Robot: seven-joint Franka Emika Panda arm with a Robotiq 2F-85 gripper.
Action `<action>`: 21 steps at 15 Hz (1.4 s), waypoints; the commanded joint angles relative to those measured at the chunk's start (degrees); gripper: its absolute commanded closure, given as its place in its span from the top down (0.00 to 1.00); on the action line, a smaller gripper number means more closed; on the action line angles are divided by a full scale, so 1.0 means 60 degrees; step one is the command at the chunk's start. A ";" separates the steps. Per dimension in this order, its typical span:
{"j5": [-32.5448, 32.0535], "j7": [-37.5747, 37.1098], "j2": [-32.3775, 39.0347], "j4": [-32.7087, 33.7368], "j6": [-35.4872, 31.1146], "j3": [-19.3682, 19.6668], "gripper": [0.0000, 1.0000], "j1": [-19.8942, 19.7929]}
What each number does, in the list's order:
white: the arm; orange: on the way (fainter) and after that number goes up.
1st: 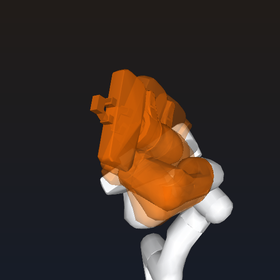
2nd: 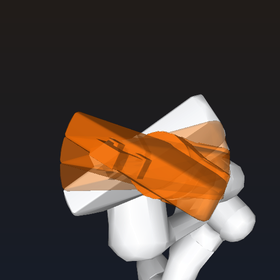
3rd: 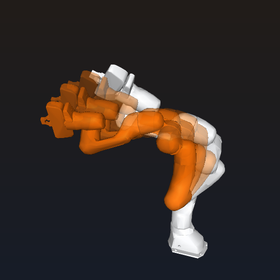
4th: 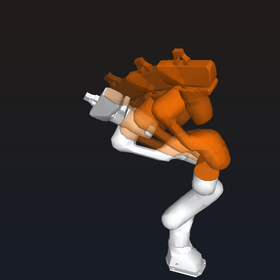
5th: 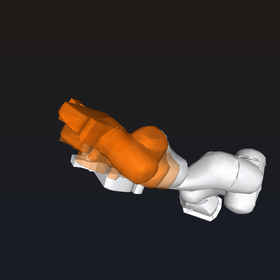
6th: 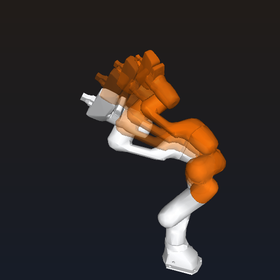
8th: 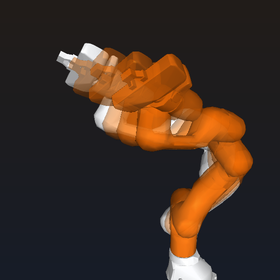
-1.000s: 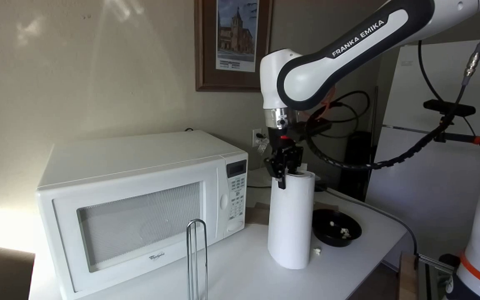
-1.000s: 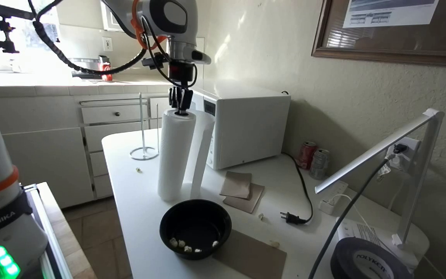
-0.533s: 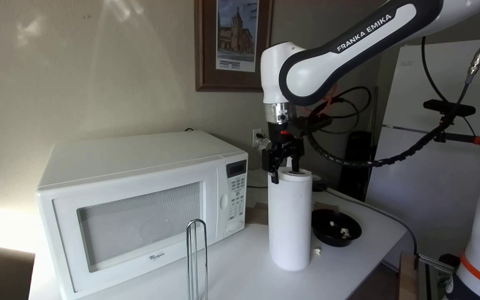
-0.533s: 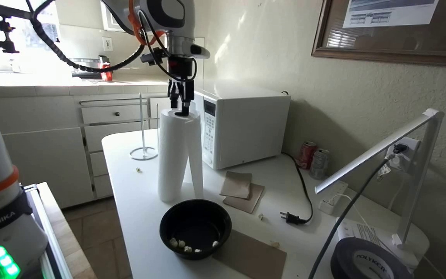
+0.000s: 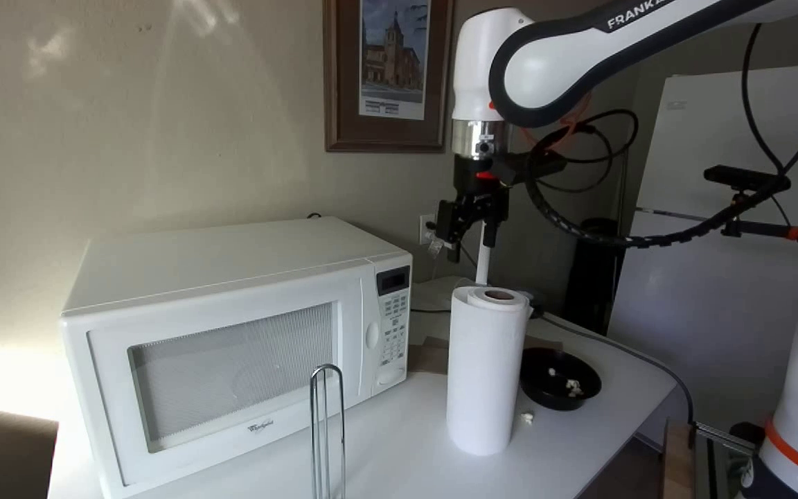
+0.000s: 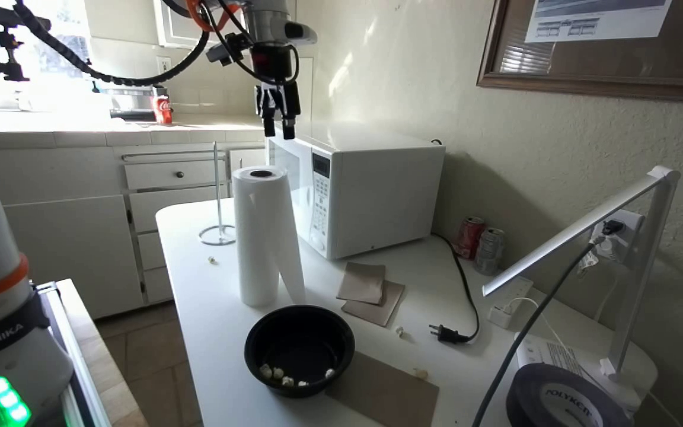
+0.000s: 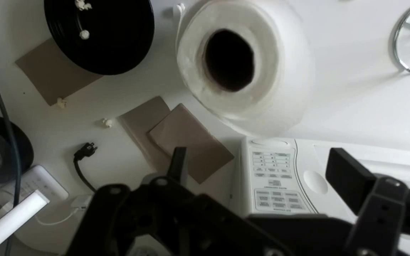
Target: Put the paper roll upright
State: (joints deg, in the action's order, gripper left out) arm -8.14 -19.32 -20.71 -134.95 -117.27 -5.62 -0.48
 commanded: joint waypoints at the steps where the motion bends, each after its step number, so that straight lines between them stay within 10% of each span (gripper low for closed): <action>1: 0.0019 0.0193 -0.0696 -0.0052 0.0246 -0.0011 1.00 0.0022; 21: 0.0136 0.0326 -0.1726 0.0020 0.0494 -0.0050 1.00 -0.0068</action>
State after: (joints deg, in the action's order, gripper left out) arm -7.55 -17.56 -31.07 -134.93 -114.38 -5.60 -0.49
